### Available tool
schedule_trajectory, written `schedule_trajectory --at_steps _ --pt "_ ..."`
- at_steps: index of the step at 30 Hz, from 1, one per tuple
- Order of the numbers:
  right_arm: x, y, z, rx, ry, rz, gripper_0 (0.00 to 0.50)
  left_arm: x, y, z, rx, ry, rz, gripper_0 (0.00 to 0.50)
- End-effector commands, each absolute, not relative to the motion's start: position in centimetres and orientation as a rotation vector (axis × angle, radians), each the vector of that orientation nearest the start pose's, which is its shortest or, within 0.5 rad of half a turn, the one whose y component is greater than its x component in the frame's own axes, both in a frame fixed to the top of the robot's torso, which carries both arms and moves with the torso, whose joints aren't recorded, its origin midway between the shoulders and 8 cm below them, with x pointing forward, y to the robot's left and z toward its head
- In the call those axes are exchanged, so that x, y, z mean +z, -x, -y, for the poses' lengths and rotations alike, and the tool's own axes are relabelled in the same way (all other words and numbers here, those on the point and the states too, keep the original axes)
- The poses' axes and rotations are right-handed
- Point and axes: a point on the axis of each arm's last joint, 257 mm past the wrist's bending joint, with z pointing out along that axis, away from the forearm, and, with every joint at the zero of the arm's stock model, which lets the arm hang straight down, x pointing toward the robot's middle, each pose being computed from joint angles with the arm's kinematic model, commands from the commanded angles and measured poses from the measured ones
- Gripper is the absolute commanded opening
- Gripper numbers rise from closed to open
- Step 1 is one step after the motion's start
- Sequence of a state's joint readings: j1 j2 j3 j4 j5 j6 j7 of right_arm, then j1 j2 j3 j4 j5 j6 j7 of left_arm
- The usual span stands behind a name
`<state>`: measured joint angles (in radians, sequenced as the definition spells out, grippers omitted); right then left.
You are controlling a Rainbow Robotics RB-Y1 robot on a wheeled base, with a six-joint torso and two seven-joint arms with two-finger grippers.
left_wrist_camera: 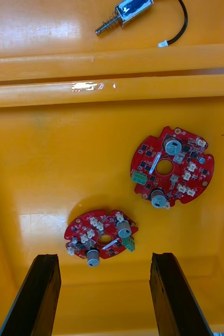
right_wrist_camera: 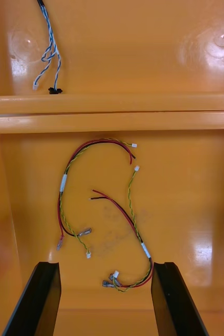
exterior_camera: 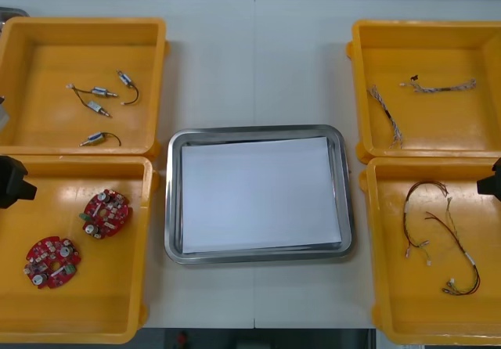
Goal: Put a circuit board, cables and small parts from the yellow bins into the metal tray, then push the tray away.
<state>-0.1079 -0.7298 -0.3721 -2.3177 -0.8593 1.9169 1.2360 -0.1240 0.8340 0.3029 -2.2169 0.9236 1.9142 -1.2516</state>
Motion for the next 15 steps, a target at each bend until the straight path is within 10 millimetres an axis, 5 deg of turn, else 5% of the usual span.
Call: schedule_trajectory --at_steps 1,15 --pt "-15.48 -35.66 36.34 -0.003 -0.079 -2.626 0.5 -15.53 -35.23 -38.47 0.101 -0.155 -2.703 0.5" --pt "-15.48 -35.66 36.34 -0.003 -0.079 -2.626 0.5 -15.53 -35.23 -38.47 0.101 -0.155 -2.703 0.5"
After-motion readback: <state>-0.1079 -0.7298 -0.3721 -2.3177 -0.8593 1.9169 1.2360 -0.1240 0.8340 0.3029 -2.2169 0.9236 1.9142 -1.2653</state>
